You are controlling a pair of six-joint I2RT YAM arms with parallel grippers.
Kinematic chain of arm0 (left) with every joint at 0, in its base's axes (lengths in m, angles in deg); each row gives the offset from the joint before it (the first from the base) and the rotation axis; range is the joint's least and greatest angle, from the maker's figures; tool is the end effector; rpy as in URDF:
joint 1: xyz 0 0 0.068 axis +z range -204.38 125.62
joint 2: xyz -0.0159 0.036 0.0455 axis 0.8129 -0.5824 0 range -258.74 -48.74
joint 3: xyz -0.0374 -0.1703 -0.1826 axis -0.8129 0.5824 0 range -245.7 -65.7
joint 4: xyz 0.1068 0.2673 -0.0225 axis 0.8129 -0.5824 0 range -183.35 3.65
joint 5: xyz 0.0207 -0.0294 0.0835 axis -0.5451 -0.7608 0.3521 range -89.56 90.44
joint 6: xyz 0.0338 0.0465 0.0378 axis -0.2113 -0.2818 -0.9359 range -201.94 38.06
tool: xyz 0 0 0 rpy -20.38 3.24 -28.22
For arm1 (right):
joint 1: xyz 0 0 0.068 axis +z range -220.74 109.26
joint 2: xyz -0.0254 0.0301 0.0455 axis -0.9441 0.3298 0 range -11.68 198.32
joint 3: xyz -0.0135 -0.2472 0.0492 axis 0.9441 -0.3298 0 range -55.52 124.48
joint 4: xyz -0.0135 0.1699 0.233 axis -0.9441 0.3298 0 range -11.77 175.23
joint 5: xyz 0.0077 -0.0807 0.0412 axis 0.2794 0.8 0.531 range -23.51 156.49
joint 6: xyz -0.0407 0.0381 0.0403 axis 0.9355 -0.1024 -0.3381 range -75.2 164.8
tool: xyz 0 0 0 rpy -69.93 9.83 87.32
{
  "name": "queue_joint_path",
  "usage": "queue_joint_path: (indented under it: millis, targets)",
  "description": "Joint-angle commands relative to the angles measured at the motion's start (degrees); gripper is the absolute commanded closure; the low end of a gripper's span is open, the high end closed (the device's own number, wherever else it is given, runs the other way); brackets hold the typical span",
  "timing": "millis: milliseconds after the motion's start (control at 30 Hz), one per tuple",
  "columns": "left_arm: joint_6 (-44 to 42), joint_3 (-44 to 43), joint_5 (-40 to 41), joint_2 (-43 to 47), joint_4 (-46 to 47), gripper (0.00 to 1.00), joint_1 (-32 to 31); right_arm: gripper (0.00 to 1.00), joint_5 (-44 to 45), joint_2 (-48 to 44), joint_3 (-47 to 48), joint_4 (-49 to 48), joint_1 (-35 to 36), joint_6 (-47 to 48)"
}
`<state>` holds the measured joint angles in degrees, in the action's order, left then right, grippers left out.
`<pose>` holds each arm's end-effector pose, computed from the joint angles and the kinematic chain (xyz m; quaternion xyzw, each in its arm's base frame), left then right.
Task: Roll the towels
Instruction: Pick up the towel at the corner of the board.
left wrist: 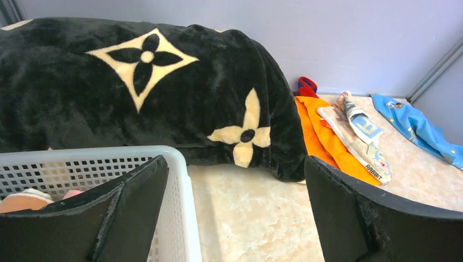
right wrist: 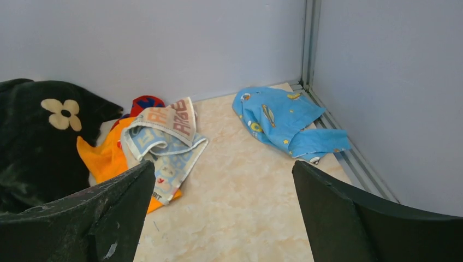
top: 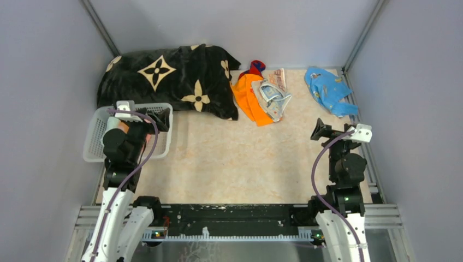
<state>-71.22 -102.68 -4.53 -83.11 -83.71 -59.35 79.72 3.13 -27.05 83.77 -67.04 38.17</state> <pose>0.2180 -0.0237 0.3349 -0.0018 0.6742 -0.1296 0.7271 0.1645 -0.0021 0.3168 0.1037 0.6485 -0.0076 0.7541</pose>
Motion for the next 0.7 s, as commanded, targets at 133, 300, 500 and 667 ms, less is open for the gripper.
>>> queue_joint_path:
  millis: [133,300,500,667]
  targets:
    - [0.6,0.7,0.0,2.5,1.4,0.01,0.3,0.03,-2.8,4.4,4.0,-1.0,0.8,-2.3]
    - [0.7,1.1,-1.0,4.1,1.0,0.01,0.1,0.03,-8.1,13.2,8.5,0.4,0.8,-4.3]
    - [-0.3,1.2,-0.1,5.4,0.0,0.01,-1.1,0.04,-14.5,25.8,10.6,-2.4,0.7,-8.8]
    - [-0.1,1.7,-2.0,6.1,0.9,0.01,-1.7,0.07,-20.2,39.0,11.9,-12.0,0.8,-13.2]
